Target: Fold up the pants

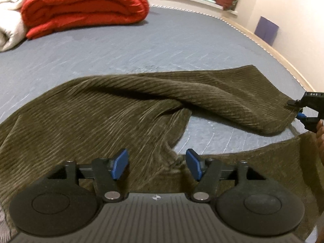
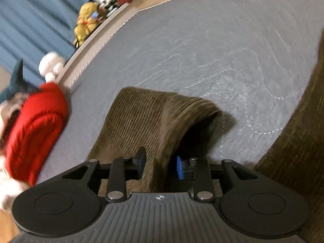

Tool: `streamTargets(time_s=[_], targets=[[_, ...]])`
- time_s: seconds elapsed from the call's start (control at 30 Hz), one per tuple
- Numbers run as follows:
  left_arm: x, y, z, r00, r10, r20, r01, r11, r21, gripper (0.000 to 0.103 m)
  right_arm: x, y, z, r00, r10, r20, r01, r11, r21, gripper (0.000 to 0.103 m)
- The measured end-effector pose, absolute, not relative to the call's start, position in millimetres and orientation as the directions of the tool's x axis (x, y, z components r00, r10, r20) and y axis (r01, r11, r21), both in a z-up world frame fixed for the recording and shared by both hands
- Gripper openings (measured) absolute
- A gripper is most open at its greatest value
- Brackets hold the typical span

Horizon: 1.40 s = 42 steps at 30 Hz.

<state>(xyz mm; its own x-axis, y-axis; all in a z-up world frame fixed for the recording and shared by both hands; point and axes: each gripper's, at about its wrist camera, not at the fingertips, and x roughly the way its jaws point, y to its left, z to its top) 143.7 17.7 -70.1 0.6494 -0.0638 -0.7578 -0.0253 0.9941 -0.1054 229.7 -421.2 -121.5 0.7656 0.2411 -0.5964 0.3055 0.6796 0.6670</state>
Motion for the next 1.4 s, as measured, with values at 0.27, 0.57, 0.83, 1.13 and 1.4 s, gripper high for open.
streamTargets(time_s=[0.27, 0.57, 0.83, 1.13, 1.4], targets=[[173, -1, -94, 0.648, -0.025, -0.762, 0.027, 1.0, -0.01, 0.072, 240, -429, -128, 0.75, 0.317, -0.58, 0.275, 0.648, 0.711, 0.039], [185, -11, -114, 0.647, 0.031, -0.762, 0.095, 0.988, 0.121, 0.064, 248, -437, -131, 0.762, 0.315, -0.566, 0.29, 0.615, 0.733, 0.039], [181, -17, -102, 0.663, 0.021, -0.748, 0.158, 0.973, 0.168, 0.02, 258, -450, -108, 0.835, 0.22, -0.505, 0.283, 0.614, 0.737, 0.007], [167, 11, -77, 0.474, -0.227, -0.851, 0.428, 0.904, -0.003, 0.02, 235, -431, -40, 0.914, -0.071, -0.398, 0.264, 0.851, 0.454, 0.007], [175, 21, -68, 0.439, -0.295, -0.849, 0.443, 0.893, -0.081, 0.035, 245, -505, -132, 0.738, 0.042, -0.673, 0.511, 0.617, 0.599, 0.038]])
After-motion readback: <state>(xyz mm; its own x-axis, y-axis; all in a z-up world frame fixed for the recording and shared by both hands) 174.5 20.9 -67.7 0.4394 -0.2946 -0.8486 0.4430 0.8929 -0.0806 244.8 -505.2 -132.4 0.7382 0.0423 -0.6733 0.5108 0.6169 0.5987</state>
